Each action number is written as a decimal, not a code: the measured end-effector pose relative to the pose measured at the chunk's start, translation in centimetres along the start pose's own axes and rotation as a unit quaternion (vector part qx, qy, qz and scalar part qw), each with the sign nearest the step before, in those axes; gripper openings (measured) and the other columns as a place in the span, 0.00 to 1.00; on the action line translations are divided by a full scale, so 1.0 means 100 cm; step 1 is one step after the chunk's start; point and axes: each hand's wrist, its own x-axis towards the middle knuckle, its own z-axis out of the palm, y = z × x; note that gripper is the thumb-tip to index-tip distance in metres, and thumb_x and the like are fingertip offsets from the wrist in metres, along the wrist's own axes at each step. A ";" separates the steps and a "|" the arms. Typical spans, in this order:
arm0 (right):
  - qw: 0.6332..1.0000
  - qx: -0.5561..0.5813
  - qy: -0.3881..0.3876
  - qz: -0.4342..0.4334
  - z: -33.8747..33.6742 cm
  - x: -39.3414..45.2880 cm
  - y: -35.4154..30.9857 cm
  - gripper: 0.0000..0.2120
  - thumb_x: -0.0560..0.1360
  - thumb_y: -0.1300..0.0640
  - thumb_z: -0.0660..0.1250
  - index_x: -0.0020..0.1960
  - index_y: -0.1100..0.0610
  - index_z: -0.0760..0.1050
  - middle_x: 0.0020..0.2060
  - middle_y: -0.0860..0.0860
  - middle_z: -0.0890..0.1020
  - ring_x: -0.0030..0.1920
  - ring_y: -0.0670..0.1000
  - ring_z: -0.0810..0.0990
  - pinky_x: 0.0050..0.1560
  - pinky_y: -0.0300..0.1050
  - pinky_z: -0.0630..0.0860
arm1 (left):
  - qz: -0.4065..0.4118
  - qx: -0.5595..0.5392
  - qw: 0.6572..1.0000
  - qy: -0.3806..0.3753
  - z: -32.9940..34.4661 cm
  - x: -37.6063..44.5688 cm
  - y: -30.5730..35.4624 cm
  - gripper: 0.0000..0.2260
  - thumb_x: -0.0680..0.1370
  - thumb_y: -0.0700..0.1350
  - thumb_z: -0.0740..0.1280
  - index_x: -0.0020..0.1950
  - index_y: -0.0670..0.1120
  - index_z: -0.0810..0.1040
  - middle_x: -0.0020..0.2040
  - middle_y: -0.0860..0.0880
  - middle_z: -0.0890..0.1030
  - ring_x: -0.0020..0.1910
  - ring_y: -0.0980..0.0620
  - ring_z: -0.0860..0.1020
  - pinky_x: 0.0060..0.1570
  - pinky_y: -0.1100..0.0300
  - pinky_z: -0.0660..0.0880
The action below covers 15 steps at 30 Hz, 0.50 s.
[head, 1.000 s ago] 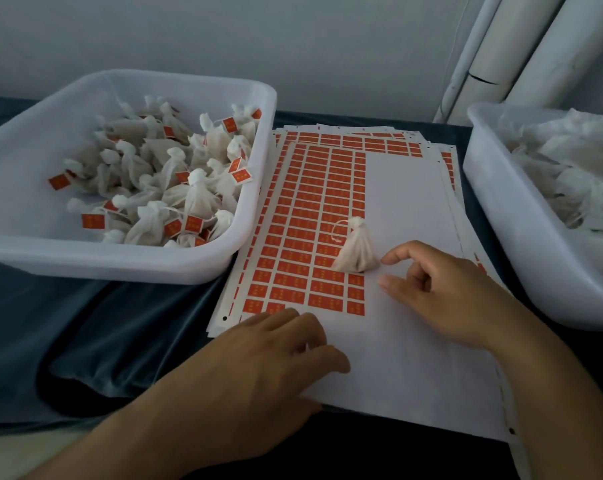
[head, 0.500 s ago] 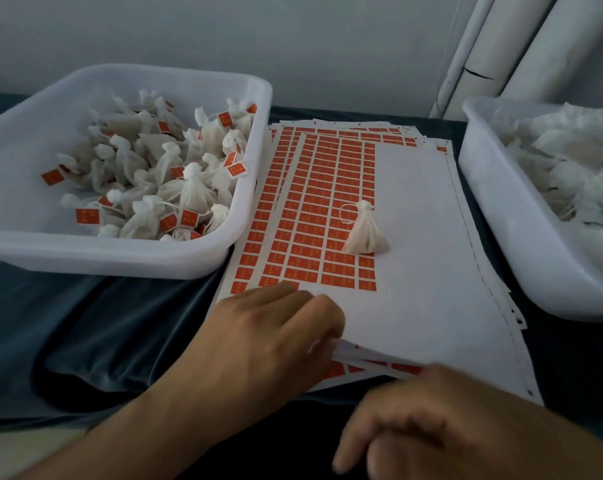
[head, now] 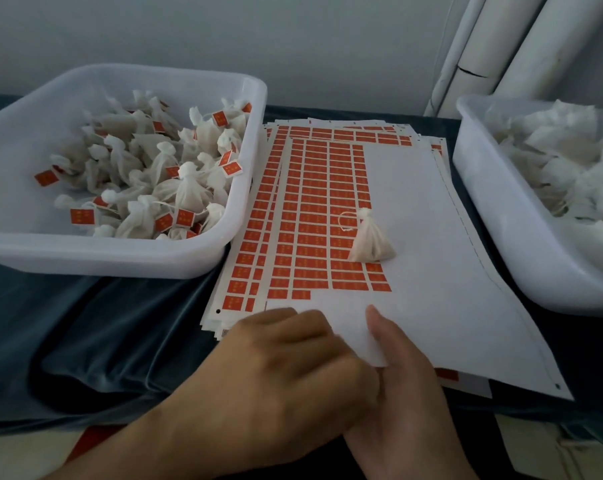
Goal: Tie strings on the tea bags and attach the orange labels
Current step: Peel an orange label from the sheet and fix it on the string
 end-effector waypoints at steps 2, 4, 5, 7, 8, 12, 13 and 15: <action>0.994 0.083 0.046 -0.049 0.005 0.001 0.003 0.17 0.78 0.49 0.69 0.62 0.58 0.80 0.53 0.61 0.86 0.52 0.64 0.86 0.57 0.65 0.79 | -0.112 -0.064 0.992 0.009 0.001 0.002 -0.009 0.10 0.81 0.56 0.68 0.55 0.52 0.79 0.51 0.60 0.79 0.47 0.63 0.76 0.47 0.66 0.75; 0.987 0.109 0.071 -0.090 0.013 0.003 0.004 0.13 0.79 0.53 0.67 0.63 0.53 0.80 0.50 0.58 0.88 0.47 0.61 0.88 0.50 0.61 0.81 | -0.241 -0.034 0.970 -0.016 0.000 0.006 -0.023 0.20 0.79 0.67 0.60 0.66 0.59 0.70 0.59 0.66 0.71 0.58 0.65 0.72 0.59 0.67 0.73; 0.986 0.105 0.079 -0.098 0.016 0.002 0.005 0.12 0.80 0.54 0.66 0.62 0.52 0.79 0.50 0.57 0.88 0.46 0.60 0.88 0.48 0.60 0.82 | -0.284 -0.007 0.958 -0.044 0.000 0.006 -0.031 0.25 0.76 0.72 0.55 0.70 0.63 0.65 0.64 0.67 0.68 0.64 0.64 0.69 0.65 0.63 0.69; 0.984 0.123 0.064 -0.108 0.017 0.001 0.008 0.13 0.79 0.53 0.66 0.62 0.53 0.78 0.50 0.57 0.88 0.47 0.60 0.88 0.48 0.61 0.82 | -0.322 0.024 0.941 -0.098 0.000 0.004 -0.043 0.34 0.71 0.76 0.50 0.74 0.65 0.62 0.71 0.65 0.65 0.71 0.61 0.66 0.72 0.56 0.65; 0.982 0.138 0.063 -0.113 0.018 0.001 0.008 0.14 0.78 0.53 0.67 0.62 0.54 0.78 0.51 0.58 0.87 0.48 0.61 0.88 0.49 0.61 0.81 | -0.318 0.014 0.941 -0.113 0.001 0.004 -0.046 0.35 0.72 0.76 0.50 0.74 0.62 0.65 0.71 0.63 0.68 0.72 0.59 0.67 0.74 0.52 0.66; 0.976 0.182 0.047 -0.110 0.029 0.000 0.004 0.12 0.83 0.53 0.59 0.53 0.60 0.76 0.45 0.62 0.87 0.51 0.63 0.84 0.57 0.62 0.76 | -0.272 -0.037 0.957 -0.093 0.004 -0.002 -0.048 0.24 0.77 0.69 0.61 0.65 0.57 0.80 0.61 0.62 0.77 0.61 0.60 0.75 0.64 0.50 0.77; 0.975 0.186 0.048 -0.111 0.030 0.000 0.003 0.13 0.84 0.53 0.57 0.51 0.60 0.76 0.43 0.61 0.86 0.51 0.62 0.82 0.59 0.62 0.74 | -0.263 -0.039 0.960 -0.086 0.005 -0.004 -0.048 0.22 0.77 0.68 0.63 0.64 0.58 0.81 0.59 0.63 0.78 0.60 0.61 0.76 0.62 0.51 0.78; 0.975 0.188 0.048 -0.105 0.030 0.002 0.002 0.12 0.83 0.52 0.58 0.52 0.60 0.76 0.43 0.61 0.87 0.52 0.62 0.83 0.58 0.62 0.75 | -0.255 -0.041 0.963 -0.071 0.005 -0.004 -0.049 0.20 0.77 0.67 0.65 0.62 0.57 0.82 0.57 0.63 0.79 0.57 0.61 0.77 0.60 0.53 0.79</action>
